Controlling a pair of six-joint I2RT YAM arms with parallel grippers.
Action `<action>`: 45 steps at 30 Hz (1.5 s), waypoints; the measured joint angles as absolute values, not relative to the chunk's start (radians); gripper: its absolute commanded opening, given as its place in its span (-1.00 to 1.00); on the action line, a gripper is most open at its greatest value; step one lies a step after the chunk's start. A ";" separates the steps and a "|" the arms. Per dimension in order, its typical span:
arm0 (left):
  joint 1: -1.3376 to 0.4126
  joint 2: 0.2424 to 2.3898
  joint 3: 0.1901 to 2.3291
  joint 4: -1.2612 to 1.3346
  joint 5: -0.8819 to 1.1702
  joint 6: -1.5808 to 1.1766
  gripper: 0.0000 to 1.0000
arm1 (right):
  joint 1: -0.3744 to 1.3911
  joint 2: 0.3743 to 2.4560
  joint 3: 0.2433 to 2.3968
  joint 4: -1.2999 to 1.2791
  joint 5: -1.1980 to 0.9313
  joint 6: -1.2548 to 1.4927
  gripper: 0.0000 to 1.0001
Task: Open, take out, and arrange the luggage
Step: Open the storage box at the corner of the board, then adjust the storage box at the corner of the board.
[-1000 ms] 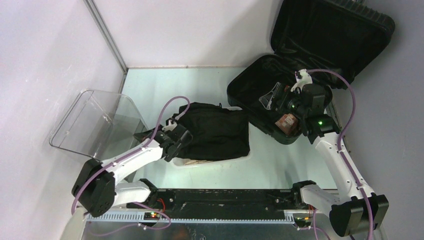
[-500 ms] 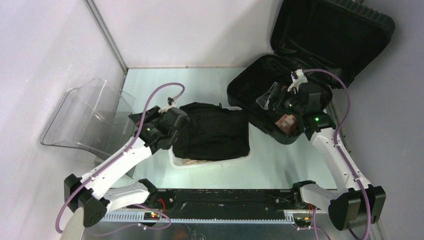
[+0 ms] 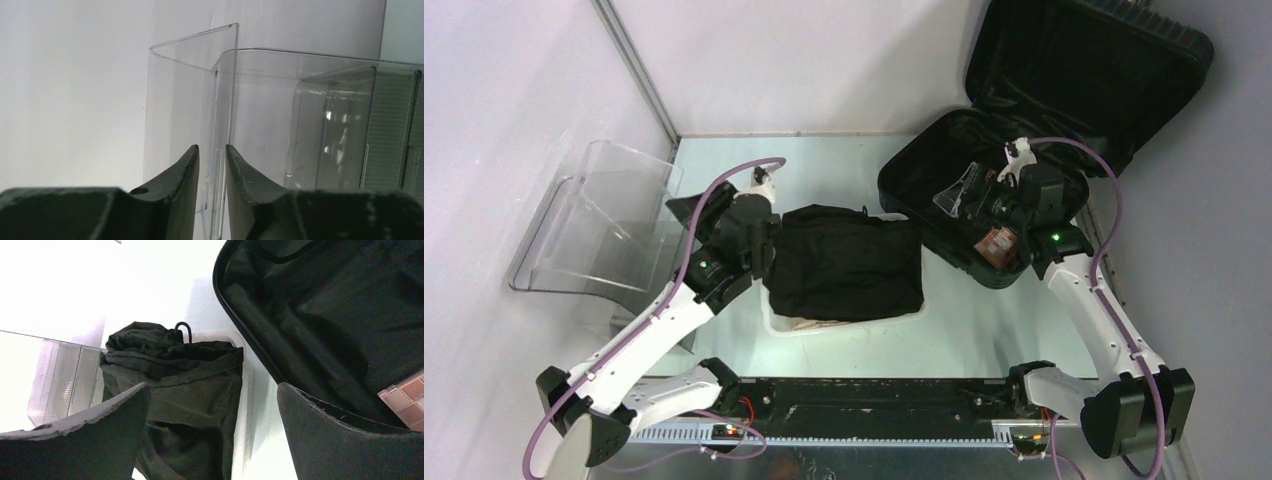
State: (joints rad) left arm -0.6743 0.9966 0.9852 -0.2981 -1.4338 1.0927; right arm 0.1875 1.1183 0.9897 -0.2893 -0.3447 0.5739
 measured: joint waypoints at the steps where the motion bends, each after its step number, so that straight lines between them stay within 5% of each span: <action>1: -0.675 0.997 0.994 -0.259 -1.433 1.130 -0.24 | 0.189 1.122 0.990 -0.287 -0.345 0.576 0.99; 20: -0.478 1.048 1.177 0.354 -1.243 1.605 0.46 | 0.207 1.176 0.993 -0.284 -0.331 0.595 0.99; 45: -0.094 1.061 1.353 0.229 -1.070 1.433 0.60 | 0.286 1.204 1.049 -0.346 -0.254 0.593 0.99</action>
